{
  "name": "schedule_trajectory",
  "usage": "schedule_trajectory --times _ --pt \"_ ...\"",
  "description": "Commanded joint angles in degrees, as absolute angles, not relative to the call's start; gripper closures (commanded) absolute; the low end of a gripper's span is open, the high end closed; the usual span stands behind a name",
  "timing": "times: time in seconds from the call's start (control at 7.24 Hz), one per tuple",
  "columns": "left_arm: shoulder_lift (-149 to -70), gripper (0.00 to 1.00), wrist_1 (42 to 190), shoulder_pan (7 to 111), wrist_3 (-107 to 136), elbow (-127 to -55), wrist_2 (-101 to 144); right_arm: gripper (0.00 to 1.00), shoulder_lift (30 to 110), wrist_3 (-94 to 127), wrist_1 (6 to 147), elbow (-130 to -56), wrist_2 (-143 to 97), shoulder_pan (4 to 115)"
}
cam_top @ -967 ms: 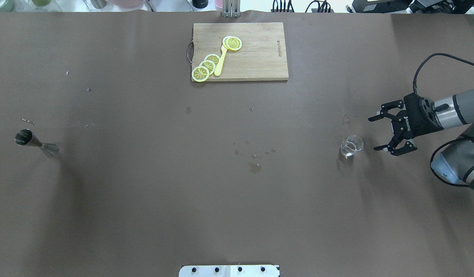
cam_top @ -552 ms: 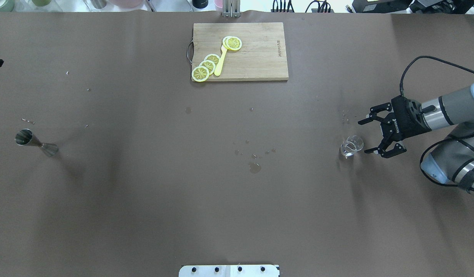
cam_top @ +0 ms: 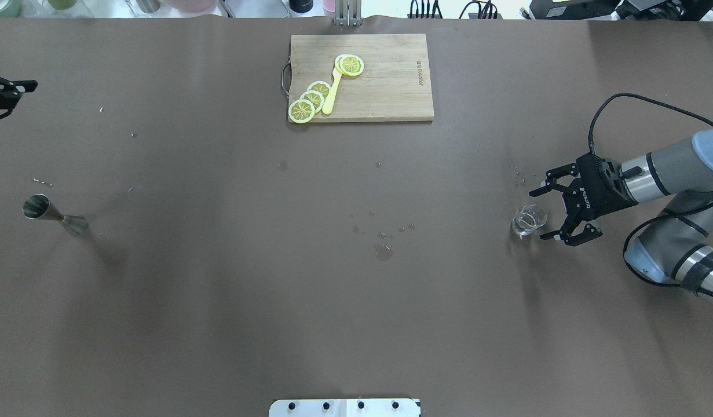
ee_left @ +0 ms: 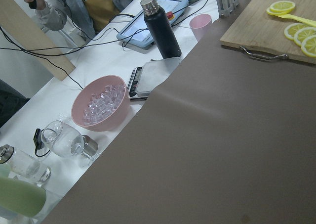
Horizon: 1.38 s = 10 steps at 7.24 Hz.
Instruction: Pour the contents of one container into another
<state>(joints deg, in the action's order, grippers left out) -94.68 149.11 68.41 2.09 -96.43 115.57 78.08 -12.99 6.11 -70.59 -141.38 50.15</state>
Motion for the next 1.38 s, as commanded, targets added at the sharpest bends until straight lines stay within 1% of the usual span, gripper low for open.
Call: schedule_trajectory --times 0.0,0.14,0.41,0.55,0.83,1.1,1.24 --pt "-95.53 0.01 149.58 66.80 1.85 -96.68 112.47 0.00 77.43 -13.01 6.15 -70.58 -141.42 49.84" --pt "-95.36 0.01 151.16 65.14 1.76 -100.25 108.85 0.00 77.43 -13.09 6.07 -70.49 -141.07 49.31" --pt "-94.22 0.01 148.73 62.60 2.02 -103.69 103.29 0.00 77.43 -13.10 5.98 -70.23 -140.89 48.78" --pt "-94.22 0.01 148.62 61.45 3.41 -105.36 96.75 0.01 77.43 -13.18 5.98 -70.14 -140.80 48.61" --pt "-94.74 0.01 148.45 53.48 15.22 -108.00 85.14 0.02 77.34 -13.36 5.89 -69.70 -140.71 48.08" --pt "-94.31 0.01 147.14 48.01 27.55 -111.26 79.39 0.13 77.43 -13.45 5.89 -69.61 -140.80 48.08" --pt "-93.70 0.02 141.82 43.81 33.17 -114.05 73.10 0.34 77.43 -13.01 5.98 -69.61 -140.80 48.42"
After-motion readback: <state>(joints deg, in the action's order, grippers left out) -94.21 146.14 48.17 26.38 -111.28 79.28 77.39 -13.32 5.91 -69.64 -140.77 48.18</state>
